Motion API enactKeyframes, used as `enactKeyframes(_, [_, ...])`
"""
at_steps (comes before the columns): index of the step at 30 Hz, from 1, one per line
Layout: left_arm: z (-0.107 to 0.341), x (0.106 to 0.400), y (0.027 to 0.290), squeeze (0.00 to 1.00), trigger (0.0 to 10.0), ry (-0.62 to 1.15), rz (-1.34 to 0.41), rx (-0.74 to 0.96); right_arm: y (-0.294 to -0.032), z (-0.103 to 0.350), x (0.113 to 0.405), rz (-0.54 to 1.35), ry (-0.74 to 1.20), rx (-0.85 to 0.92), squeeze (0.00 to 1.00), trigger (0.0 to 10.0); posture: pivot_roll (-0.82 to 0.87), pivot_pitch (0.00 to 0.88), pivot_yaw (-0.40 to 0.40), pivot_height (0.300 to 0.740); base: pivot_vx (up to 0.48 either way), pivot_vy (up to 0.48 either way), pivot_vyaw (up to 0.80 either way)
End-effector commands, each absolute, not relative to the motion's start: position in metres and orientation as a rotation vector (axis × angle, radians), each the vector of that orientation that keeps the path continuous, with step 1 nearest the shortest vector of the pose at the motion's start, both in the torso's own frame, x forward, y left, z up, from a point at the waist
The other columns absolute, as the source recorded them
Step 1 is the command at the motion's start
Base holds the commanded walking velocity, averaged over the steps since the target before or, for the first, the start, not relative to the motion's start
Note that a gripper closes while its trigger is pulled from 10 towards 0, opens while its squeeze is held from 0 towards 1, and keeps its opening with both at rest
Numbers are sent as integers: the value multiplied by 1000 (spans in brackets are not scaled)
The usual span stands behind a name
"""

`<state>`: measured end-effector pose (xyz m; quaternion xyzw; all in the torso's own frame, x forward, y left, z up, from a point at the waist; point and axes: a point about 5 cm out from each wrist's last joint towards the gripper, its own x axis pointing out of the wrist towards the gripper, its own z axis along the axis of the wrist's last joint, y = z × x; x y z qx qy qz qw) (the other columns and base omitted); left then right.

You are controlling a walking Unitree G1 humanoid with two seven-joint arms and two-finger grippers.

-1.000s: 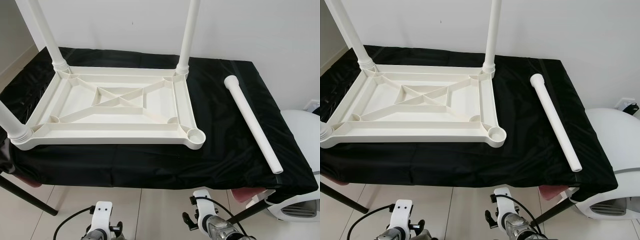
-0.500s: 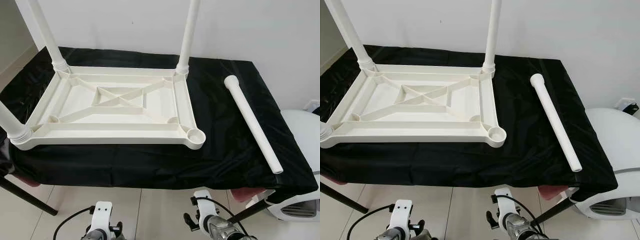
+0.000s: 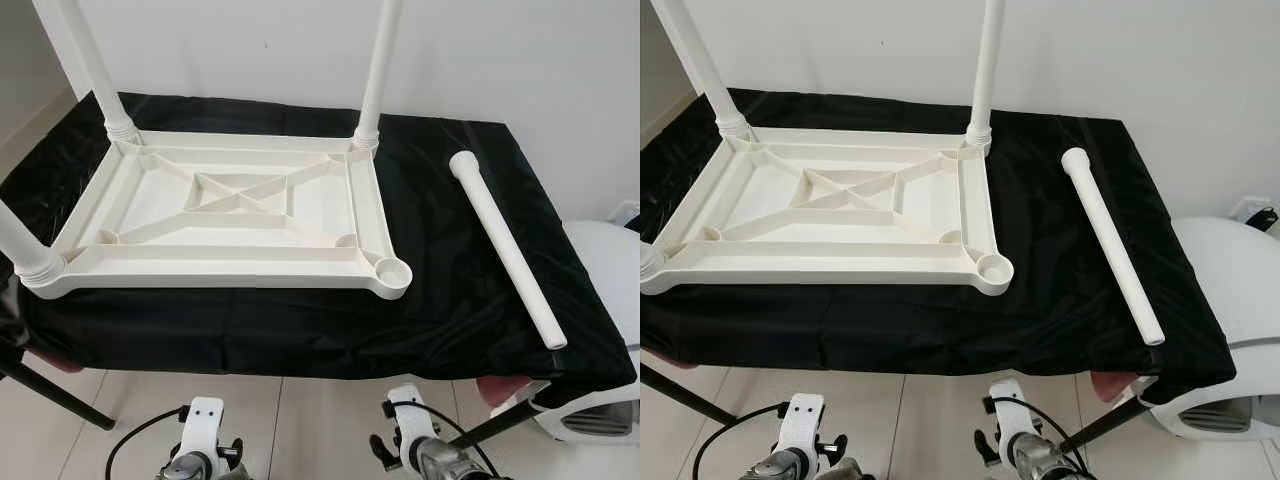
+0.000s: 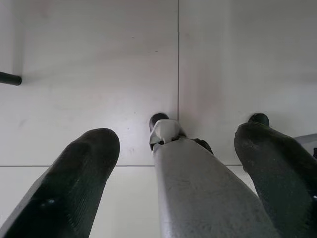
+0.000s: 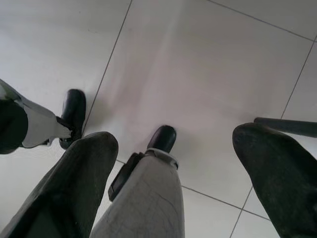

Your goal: Building children table

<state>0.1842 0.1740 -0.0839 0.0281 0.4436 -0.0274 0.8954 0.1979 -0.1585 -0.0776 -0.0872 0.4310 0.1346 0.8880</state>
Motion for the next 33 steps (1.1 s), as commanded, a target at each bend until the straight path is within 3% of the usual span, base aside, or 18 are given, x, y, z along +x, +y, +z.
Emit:
enactKeyframes(1, [-86, 180, 172, 0, 10000, 943, -102, 40, -159, -79, 194, 298, 908, -199, 0, 10000, 69, 0, -31, 740, 0, 0, 0])
enactKeyframes(33, [-87, 178, 171, 0, 10000, 950, -149, 64, -160, -79, 194, 284, 891, -181, 0, 10000, -33, 0, 7, 740, 0, 0, 0])
